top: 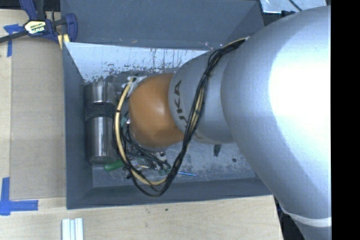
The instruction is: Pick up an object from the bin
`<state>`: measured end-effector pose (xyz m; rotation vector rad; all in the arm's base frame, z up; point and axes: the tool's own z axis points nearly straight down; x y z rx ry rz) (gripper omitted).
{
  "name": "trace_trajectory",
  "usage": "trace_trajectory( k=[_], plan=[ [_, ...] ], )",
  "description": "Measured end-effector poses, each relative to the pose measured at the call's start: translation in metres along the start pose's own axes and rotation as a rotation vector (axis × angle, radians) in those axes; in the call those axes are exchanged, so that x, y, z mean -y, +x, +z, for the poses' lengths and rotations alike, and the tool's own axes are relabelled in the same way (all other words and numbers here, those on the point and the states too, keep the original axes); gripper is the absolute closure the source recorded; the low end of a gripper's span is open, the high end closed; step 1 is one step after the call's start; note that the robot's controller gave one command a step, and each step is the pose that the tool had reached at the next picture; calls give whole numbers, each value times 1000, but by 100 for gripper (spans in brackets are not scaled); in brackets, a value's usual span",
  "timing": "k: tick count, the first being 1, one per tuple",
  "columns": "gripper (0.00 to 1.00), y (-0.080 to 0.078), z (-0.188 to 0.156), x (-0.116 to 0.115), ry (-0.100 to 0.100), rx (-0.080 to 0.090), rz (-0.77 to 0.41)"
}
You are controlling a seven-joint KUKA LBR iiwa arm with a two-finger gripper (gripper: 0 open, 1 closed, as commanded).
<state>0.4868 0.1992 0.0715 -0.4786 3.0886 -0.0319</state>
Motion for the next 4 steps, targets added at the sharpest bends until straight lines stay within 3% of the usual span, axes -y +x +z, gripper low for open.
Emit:
trace_trajectory(
  k=[2,3,4],
  plan=[
    [100,1,-8,0,-1,-2,0],
    [100,2,-50,0,-1,-6,-1],
    [100,-1,-76,0,-2,3,-1]
  ],
)
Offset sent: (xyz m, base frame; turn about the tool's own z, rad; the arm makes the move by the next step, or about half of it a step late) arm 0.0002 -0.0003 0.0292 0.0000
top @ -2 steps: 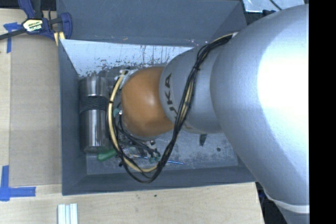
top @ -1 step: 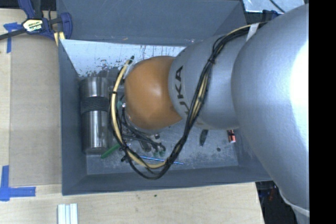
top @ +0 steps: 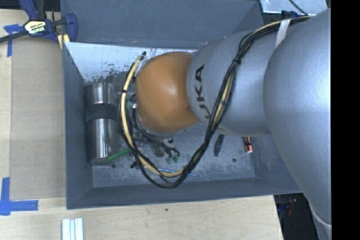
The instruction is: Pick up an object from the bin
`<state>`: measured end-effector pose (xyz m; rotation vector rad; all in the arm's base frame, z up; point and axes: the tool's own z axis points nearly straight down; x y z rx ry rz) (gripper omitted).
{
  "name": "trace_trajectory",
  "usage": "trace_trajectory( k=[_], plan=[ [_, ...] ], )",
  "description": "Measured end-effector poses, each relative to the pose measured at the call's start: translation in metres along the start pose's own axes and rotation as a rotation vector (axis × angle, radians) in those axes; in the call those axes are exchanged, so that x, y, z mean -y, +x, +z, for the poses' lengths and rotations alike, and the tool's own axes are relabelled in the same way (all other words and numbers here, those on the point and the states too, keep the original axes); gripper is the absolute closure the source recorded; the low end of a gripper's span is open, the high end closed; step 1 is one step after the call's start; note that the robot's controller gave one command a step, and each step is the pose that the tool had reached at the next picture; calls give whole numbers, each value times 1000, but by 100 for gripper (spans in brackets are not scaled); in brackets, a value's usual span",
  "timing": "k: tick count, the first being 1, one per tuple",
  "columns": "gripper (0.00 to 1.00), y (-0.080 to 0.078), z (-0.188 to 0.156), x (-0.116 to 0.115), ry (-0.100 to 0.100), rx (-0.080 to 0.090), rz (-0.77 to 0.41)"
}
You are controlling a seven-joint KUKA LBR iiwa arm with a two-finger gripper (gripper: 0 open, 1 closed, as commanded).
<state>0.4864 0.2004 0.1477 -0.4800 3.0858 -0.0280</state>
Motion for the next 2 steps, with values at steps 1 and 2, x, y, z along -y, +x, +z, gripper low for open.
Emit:
trace_trajectory(
  k=[1,2],
  plan=[
    [100,-1,-9,0,0,2,0],
    [100,-1,-18,0,0,2,1]
  ],
)
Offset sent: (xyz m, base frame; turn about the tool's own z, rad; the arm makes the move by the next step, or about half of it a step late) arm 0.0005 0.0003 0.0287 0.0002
